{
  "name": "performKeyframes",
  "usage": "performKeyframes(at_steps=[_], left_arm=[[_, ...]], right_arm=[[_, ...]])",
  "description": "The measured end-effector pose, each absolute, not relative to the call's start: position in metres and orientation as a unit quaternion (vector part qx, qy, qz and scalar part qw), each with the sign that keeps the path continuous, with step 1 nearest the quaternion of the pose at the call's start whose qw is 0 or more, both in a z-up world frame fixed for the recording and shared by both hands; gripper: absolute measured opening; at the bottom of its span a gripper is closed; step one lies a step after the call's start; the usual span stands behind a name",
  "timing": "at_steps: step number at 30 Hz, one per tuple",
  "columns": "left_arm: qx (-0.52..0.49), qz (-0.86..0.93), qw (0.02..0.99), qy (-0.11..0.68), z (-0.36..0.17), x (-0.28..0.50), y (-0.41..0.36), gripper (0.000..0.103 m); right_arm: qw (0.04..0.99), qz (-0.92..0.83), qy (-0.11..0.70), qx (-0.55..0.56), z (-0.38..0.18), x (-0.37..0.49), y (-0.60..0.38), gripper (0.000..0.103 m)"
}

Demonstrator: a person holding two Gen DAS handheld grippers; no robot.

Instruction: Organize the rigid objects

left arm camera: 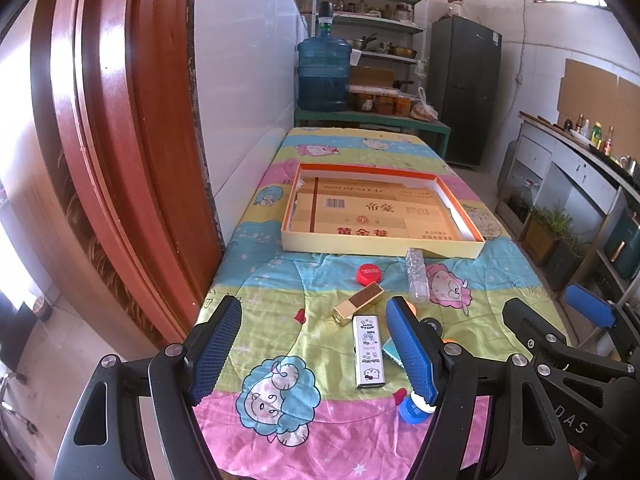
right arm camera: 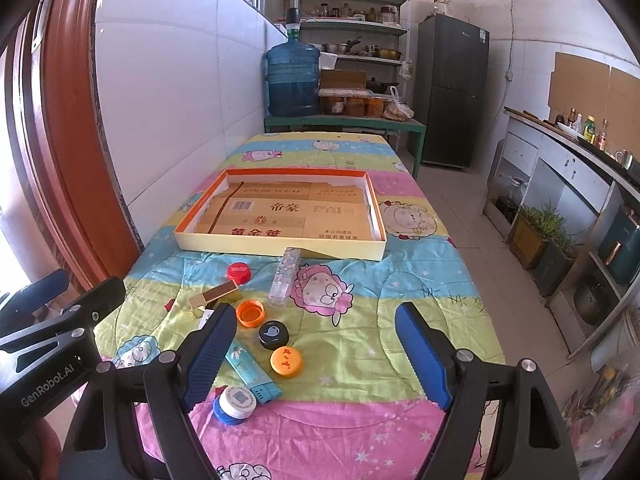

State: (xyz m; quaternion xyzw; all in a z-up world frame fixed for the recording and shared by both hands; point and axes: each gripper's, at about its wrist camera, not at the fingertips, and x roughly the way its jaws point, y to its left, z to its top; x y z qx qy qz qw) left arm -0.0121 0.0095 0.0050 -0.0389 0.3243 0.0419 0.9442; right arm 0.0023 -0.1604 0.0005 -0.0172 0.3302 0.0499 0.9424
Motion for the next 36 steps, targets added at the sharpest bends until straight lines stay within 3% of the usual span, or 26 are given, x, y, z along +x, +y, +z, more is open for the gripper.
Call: performKeyframes(at_steps=[36], left_arm=[[-0.035, 0.043, 0.943, 0.329, 0.0008, -0.0105, 0.0081, 0.076]], right_arm=[[0.938, 0.053, 0.342, -0.013, -0.0078, 0.0079, -0.1587, 0.081]])
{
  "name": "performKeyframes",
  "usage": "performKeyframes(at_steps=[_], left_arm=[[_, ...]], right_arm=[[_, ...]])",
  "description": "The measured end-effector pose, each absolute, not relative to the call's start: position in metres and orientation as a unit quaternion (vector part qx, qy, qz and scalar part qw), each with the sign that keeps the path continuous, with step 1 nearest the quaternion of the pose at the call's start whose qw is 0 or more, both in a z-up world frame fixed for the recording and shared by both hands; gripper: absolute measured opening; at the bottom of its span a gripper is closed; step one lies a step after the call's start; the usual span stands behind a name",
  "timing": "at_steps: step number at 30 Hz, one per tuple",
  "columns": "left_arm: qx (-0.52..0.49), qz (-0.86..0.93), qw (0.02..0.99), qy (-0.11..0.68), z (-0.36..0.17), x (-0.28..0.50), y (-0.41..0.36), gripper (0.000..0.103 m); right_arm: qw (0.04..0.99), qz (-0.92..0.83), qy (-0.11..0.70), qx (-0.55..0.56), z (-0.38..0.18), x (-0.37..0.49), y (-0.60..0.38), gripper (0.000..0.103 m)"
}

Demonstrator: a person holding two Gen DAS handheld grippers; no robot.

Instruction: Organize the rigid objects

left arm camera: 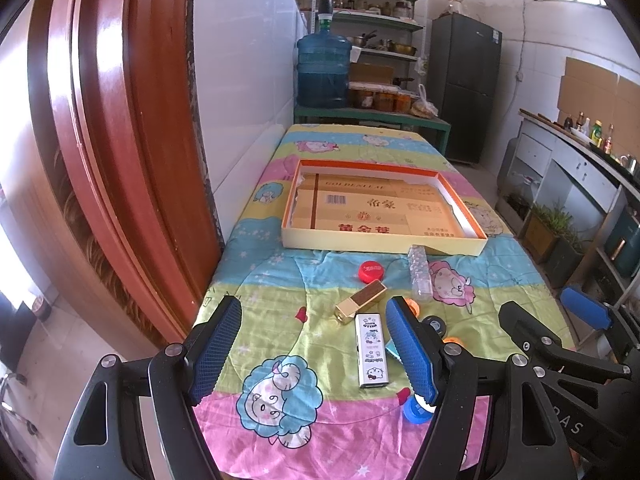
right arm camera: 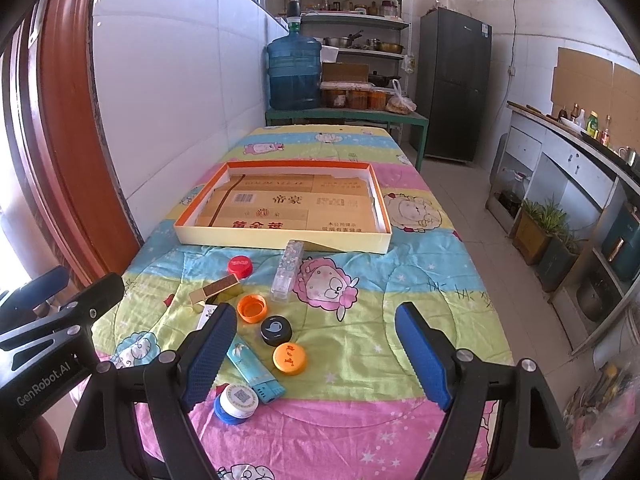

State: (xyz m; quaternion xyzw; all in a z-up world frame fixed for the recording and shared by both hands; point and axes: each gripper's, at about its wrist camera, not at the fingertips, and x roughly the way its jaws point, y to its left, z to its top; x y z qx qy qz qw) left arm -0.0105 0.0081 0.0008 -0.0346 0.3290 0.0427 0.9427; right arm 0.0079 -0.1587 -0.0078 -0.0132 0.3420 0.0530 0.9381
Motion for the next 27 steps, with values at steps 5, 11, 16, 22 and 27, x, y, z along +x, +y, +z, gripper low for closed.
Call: performKeyframes(at_steps=[5, 11, 16, 22, 27], left_arm=[[-0.035, 0.042, 0.942, 0.332, -0.003, -0.008, 0.008, 0.076], [-0.034, 0.042, 0.94, 0.337, -0.007, -0.004, 0.009, 0.076], [-0.033, 0.045, 0.938, 0.341, -0.012, 0.001, 0.011, 0.076], [-0.037, 0.036, 0.934, 0.353, -0.026, 0.005, 0.016, 0.076], [-0.036, 0.013, 0.928, 0.37, -0.044, 0.006, 0.013, 0.076]], right_arm=[[0.937, 0.053, 0.346, -0.012, -0.009, 0.01, -0.159, 0.081], [0.934, 0.054, 0.352, -0.01, -0.013, 0.014, -0.159, 0.081], [0.933, 0.056, 0.356, -0.01, -0.019, 0.019, -0.16, 0.081], [0.928, 0.065, 0.367, -0.008, -0.032, 0.021, -0.163, 0.081], [0.922, 0.072, 0.379, -0.019, -0.049, 0.018, -0.163, 0.08]])
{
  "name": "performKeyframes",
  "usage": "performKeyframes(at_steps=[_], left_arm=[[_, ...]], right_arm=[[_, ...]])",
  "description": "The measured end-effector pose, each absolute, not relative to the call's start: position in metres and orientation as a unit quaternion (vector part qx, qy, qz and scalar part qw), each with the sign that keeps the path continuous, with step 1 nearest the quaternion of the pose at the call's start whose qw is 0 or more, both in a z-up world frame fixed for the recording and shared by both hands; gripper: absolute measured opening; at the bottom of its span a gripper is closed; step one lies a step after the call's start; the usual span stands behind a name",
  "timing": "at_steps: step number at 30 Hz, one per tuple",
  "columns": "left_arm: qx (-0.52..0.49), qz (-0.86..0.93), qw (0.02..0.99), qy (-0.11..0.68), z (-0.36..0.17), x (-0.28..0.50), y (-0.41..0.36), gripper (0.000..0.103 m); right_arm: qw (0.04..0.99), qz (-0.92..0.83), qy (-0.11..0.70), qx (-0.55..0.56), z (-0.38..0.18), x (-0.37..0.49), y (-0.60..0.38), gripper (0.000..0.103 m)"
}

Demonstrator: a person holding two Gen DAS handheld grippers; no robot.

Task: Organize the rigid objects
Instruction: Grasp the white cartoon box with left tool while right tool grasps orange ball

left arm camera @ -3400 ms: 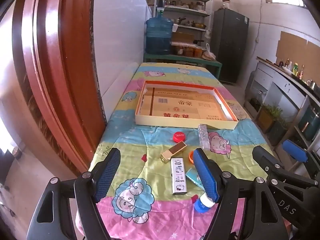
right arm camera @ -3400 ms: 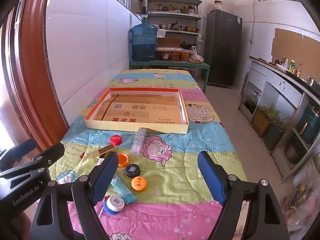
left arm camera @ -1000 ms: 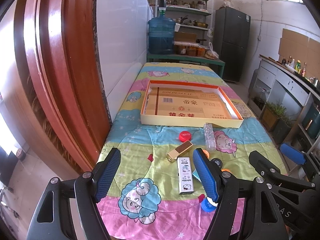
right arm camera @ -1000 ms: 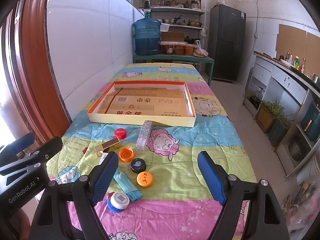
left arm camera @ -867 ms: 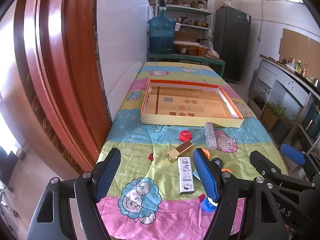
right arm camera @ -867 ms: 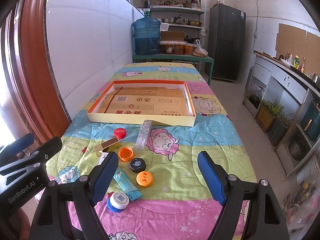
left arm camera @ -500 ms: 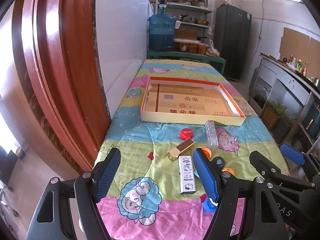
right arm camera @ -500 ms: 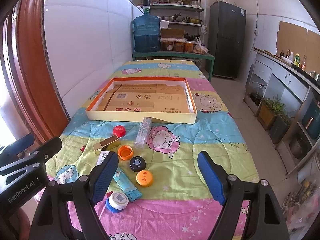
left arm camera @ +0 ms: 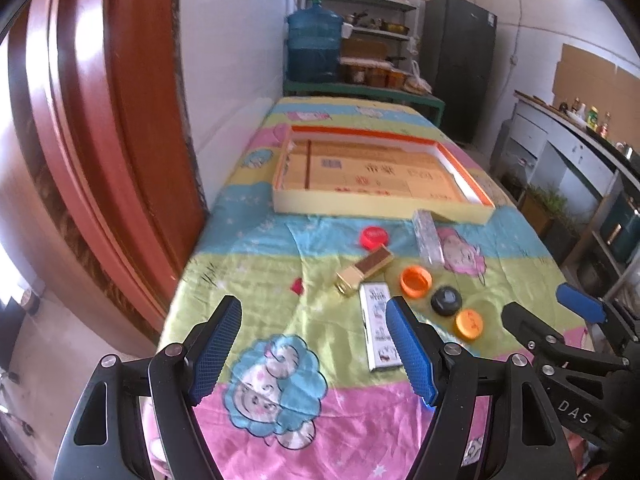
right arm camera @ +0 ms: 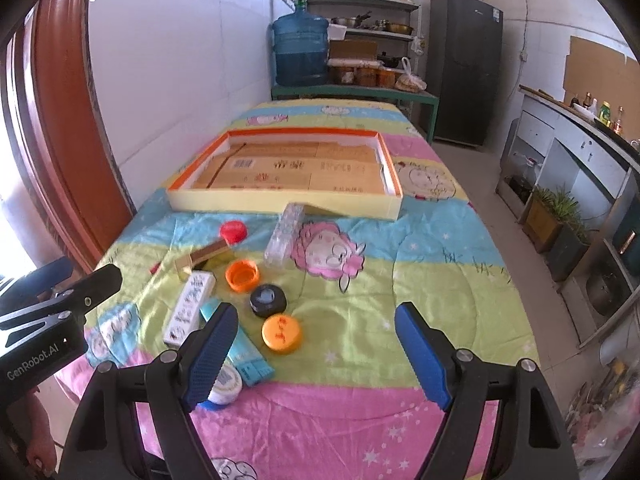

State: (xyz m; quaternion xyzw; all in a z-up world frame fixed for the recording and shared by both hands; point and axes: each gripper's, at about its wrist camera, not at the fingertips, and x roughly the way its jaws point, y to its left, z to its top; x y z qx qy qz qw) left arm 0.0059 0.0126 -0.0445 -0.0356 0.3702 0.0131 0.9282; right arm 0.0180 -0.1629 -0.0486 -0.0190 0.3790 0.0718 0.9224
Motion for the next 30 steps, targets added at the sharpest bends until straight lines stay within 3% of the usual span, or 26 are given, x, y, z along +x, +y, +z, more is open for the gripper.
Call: performKeyframes(at_steps=[12, 17, 21, 24, 30], left_arm=[[-0.014, -0.029, 0.91, 0.413, -0.086, 0.024, -0.02, 0.076], [-0.01, -0.029, 0.9, 0.434, -0.1, 0.036, -0.023, 0.066], [-0.011, -0.029, 0.899, 0.437, -0.106, 0.043, -0.025, 0.064], [-0.007, -0.03, 0.901, 0.432, -0.108, 0.051, -0.027, 0.06], [-0.007, -0.037, 0.904, 0.425, -0.107, 0.058, -0.026, 0.033]], right_arm=[[0.917, 0.076, 0.392, -0.015, -0.067, 0.014, -0.178, 0.077], [0.914, 0.077, 0.398, -0.005, -0.07, 0.017, -0.184, 0.077], [0.912, 0.083, 0.402, -0.003, -0.073, 0.019, -0.184, 0.077], [0.908, 0.094, 0.409, 0.001, -0.076, 0.022, -0.183, 0.069], [0.896, 0.121, 0.426, 0.012, -0.083, 0.03, -0.177, 0.061]])
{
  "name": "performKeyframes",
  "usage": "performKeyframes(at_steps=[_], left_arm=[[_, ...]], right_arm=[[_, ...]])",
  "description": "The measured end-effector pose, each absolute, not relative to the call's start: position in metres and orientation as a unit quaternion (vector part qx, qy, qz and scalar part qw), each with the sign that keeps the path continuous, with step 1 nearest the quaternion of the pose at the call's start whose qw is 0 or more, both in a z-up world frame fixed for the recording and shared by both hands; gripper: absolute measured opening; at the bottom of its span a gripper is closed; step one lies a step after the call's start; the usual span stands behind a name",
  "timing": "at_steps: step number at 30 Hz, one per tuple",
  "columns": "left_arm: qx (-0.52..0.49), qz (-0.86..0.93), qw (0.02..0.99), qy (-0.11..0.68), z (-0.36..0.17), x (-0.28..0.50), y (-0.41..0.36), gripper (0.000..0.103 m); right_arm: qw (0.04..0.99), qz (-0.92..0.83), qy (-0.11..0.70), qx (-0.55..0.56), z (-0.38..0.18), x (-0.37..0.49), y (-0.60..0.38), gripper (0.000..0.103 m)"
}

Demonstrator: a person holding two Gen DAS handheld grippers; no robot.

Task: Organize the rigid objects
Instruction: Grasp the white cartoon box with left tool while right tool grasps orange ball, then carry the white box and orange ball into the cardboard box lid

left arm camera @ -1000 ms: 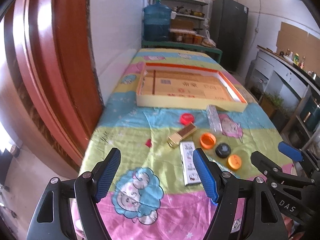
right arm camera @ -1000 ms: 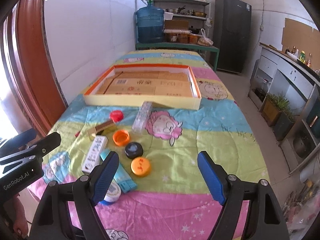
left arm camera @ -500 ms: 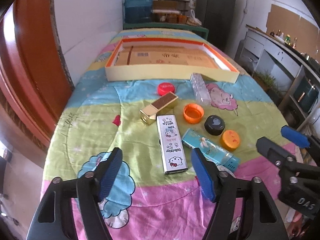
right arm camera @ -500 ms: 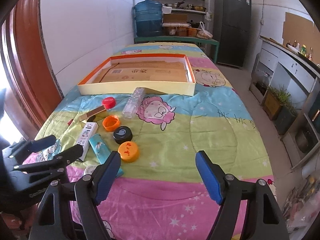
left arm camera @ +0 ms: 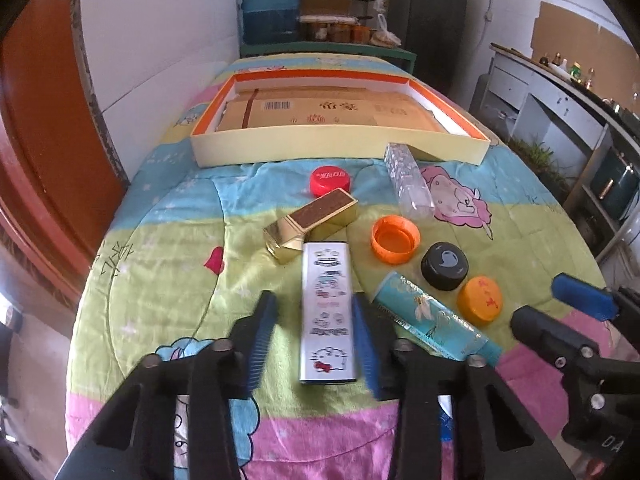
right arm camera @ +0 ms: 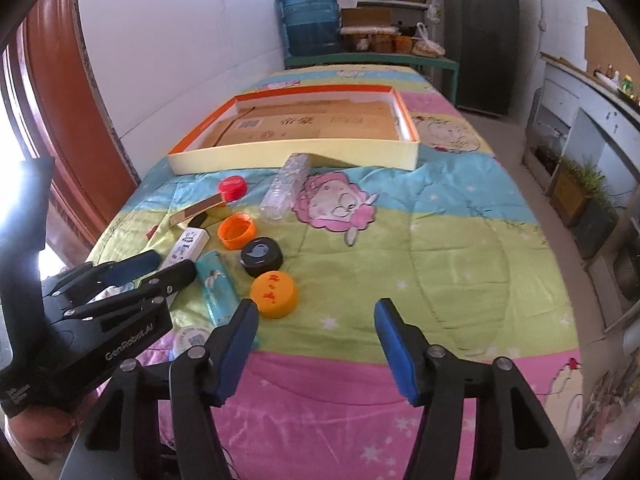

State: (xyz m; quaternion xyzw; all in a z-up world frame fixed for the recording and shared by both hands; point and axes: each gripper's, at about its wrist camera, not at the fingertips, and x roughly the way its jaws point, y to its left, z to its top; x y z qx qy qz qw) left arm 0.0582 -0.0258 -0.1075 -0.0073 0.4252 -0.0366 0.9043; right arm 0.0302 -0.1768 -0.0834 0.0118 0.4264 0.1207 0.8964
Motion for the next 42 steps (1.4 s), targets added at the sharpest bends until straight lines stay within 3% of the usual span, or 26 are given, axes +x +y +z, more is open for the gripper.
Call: performKeyframes(at_steps=[2, 16, 23, 24, 42], left_arm=[[-0.011, -0.035, 0.905, 0.424, -0.107, 0.058, -0.023, 0.026], [-0.037, -0.062, 0.9, 0.429, -0.106, 0.056, -0.01, 0.026], [-0.035, -0.068, 0.897, 0.436, -0.105, 0.06, -0.009, 0.026], [-0.033, -0.068, 0.897, 0.436, -0.104, 0.06, -0.01, 0.026], [-0.019, -0.069, 0.915, 0.397, -0.086, 0.058, -0.014, 0.026]], right_arm=[[0.895, 0.128, 0.427, 0.012, -0.085, 0.032, -0.173, 0.061], [0.886, 0.141, 0.441, -0.006, -0.094, 0.054, -0.154, 0.05], [0.878, 0.128, 0.458, -0.05, -0.1, 0.059, -0.148, 0.036], [0.879, 0.13, 0.455, -0.06, -0.099, 0.058, -0.144, 0.03], [0.886, 0.156, 0.43, -0.075, -0.076, 0.063, -0.142, 0.03]])
